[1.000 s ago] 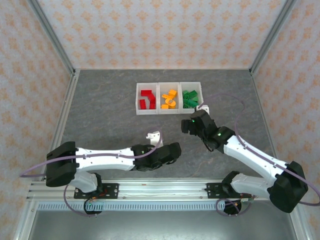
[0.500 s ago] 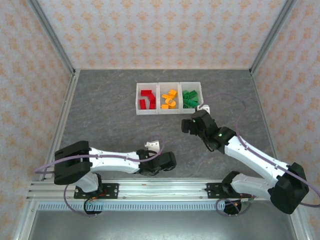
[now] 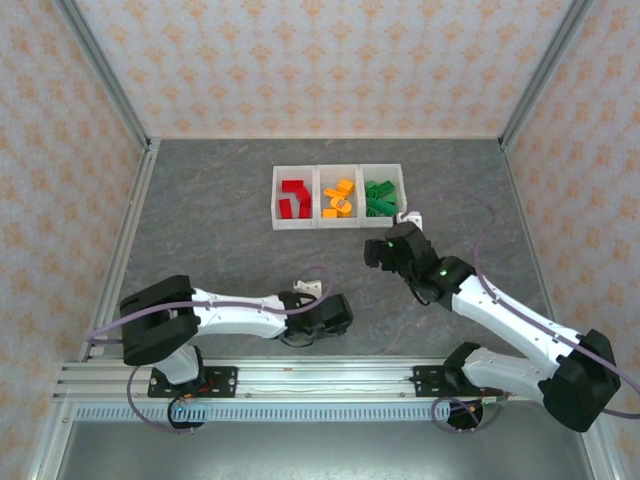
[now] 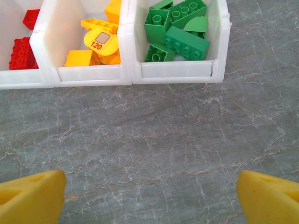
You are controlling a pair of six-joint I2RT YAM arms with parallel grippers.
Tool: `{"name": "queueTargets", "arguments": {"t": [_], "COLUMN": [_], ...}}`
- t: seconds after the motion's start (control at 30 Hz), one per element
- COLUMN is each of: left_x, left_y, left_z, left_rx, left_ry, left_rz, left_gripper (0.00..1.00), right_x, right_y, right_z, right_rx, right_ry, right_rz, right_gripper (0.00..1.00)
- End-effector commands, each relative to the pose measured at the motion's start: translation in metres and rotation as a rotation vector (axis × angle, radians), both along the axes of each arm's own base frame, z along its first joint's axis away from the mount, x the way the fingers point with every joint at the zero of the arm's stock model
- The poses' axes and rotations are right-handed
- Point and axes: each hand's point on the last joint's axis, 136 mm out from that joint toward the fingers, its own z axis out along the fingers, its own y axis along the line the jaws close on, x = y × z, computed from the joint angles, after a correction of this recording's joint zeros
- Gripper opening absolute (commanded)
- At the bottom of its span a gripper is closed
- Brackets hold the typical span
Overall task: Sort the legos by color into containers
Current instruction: Pick up the lego from the middle-left of the table.
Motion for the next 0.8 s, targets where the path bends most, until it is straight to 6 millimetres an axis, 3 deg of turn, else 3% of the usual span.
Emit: {"name": "queueTargets", "arguments": {"t": [0.0, 0.13, 0.37, 0.47, 0.57, 0.77], "left_x": [0.059, 0.079, 0.09, 0.1, 0.105, 0.091], "left_y": [-0.025, -0.044, -0.073, -0.067, -0.057, -0.023], "left_z": [0.017, 0.032, 0.031, 0.044, 0.063, 0.078], "left_rx": [-0.074, -0.09, -0.115, -0.067, 0.01, 0.171], "left_ry": [-0.169, -0.21, -0.211, -0.259, -0.31, -0.357], "left_rz": [-0.002, -0.04, -0.089, -0.097, -0.163, -0.359], "left_gripper": [0.75, 0.74, 0.71, 0.72, 0.78, 0.83], "right_x": [-0.001, -0.002, -0.006, -0.007, -0.009, -0.011], "right_y": [-0.008, -0.012, -0.019, -0.023, -0.027, -0.031], "right_z": [0.001, 0.002, 0.005, 0.008, 0.011, 0.025], "right_rx": [-0.006, -0.019, -0.027, -0.033, -0.036, -0.01], "right_ry": [-0.01, -0.011, -0.021, -0.029, -0.035, -0.08], "right_rz": [-0.034, -0.042, -0.059, -0.068, -0.083, -0.089], "right_gripper": [0.93, 0.93, 0.93, 0.93, 0.93, 0.93]}}
